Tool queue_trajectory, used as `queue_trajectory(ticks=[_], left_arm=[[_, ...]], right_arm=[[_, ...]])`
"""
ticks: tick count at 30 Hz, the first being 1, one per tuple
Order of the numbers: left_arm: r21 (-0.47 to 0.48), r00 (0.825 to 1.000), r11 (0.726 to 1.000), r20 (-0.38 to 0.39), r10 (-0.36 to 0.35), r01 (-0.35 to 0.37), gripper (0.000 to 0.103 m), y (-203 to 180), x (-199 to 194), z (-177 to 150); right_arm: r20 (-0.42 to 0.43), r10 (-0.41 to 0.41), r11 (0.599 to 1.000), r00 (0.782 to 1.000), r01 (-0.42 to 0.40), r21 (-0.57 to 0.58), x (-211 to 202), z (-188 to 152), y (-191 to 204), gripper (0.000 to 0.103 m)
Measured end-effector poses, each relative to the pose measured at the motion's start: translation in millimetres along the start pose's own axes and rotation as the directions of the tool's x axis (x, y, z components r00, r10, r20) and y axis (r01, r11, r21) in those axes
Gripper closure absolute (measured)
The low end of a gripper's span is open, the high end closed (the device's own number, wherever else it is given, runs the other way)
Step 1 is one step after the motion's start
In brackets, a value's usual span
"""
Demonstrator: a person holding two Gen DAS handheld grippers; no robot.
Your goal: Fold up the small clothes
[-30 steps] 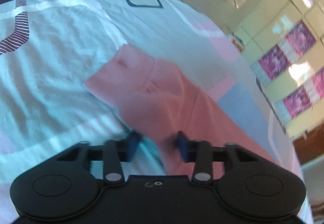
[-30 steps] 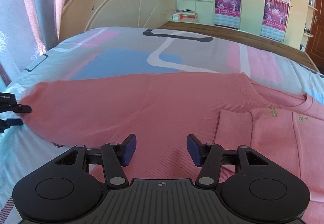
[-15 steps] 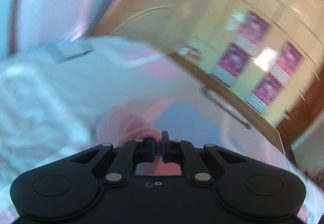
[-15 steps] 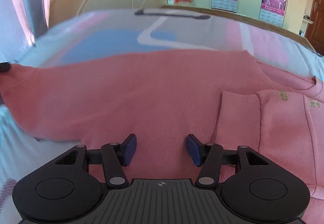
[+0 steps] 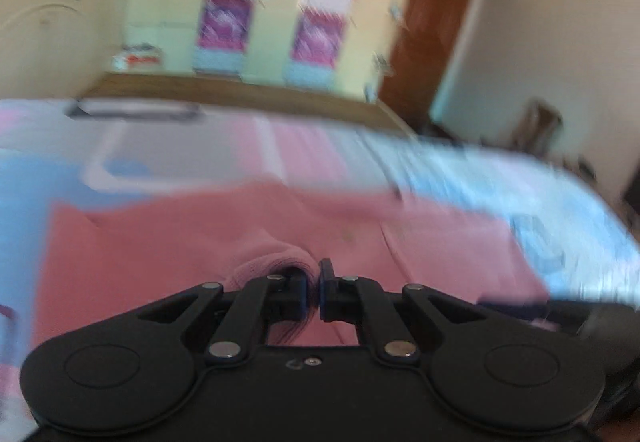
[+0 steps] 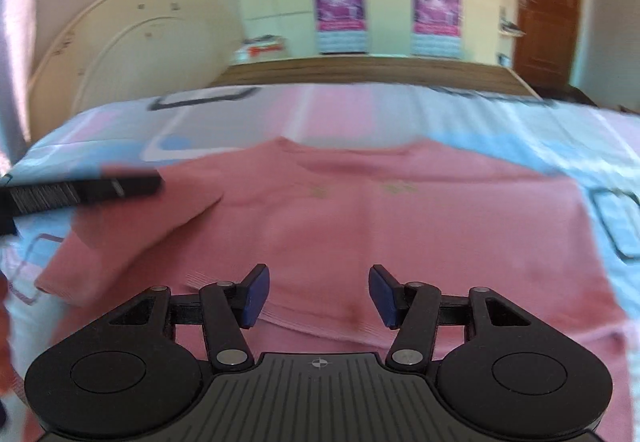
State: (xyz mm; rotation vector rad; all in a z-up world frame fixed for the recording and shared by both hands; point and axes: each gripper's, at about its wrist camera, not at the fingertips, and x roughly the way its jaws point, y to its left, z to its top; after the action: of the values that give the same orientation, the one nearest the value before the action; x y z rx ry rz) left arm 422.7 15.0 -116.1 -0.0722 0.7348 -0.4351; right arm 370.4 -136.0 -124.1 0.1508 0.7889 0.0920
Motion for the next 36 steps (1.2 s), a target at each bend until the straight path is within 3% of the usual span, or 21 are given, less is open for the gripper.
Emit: queue_trajectory(ticks=[2,5,7,8,11,17,23,30,31,32,33,36], left_arm=[[0.052,0.998,0.999,-0.064,0.019,-0.016,0.095,-14.8,16.0,-12.3],[0.06,0.995,0.998,-0.097,0.037,-0.032,0.07,-13.8,12.9,-18.4],[0.058,0.995,0.996,-0.077,0.07,-0.066,0.031,-5.7,-0.8,-20.9],[0.049,0.994,0.994,-0.054,0.1,-0.097,0.025,-2.4,-12.8,-22.6],[0.029,0.983,0.983,-0.021,0.184,-0.184,0.024,20.5,-36.9,-21.2],[-0.151,0.948,0.935,-0.05,0.316,-0.32,0.026,87.5,-68.4,-30.5],[-0.202,0.924,0.902,-0.092,0.371,-0.382,0.027,119.8,-77.6,-37.9],[-0.211,0.924,0.899,-0.097,0.371,-0.383,0.027,127.6,-74.9,-40.9],[-0.213,0.924,0.899,-0.096,0.37,-0.383,0.027,128.1,-74.9,-42.0],[-0.214,0.925,0.9,-0.097,0.368,-0.38,0.027,127.1,-75.1,-42.5],[-0.216,0.926,0.901,-0.098,0.364,-0.377,0.027,127.8,-73.4,-42.6],[-0.21,0.929,0.905,-0.097,0.358,-0.37,0.026,126.3,-69.7,-42.0]], right_arm=[[-0.013,-0.008,1.0,1.0,0.008,0.026,-6.2,-5.9,-16.1,0.048],[-0.014,0.012,0.999,1.0,-0.011,0.045,-13.9,-9.6,-26.8,0.048],[-0.009,0.041,0.998,0.999,-0.04,0.044,-14.6,-7.9,-22.8,0.048],[-0.006,0.056,0.998,0.998,-0.055,0.035,-14.0,-5.6,-18.6,0.048],[0.001,0.092,0.995,0.996,-0.092,-0.039,-9.4,-0.4,4.1,0.048],[-0.013,0.193,0.959,0.981,-0.192,-0.208,7.5,3.0,69.1,0.048],[-0.083,0.241,0.909,0.967,-0.255,-0.329,28.8,-9.7,117.5,0.048],[-0.147,0.125,0.869,0.981,-0.18,-0.461,66.1,-31.3,155.4,0.049],[-0.143,0.119,0.868,0.983,-0.173,-0.466,68.0,-33.0,156.1,0.054],[-0.146,0.127,0.875,0.981,-0.18,-0.449,68.6,-31.7,154.3,0.09],[-0.154,0.144,0.896,0.978,-0.195,-0.399,68.9,-27.0,148.1,0.098],[-0.098,0.161,0.938,0.982,-0.183,-0.294,58.4,-12.1,121.3,0.099]])
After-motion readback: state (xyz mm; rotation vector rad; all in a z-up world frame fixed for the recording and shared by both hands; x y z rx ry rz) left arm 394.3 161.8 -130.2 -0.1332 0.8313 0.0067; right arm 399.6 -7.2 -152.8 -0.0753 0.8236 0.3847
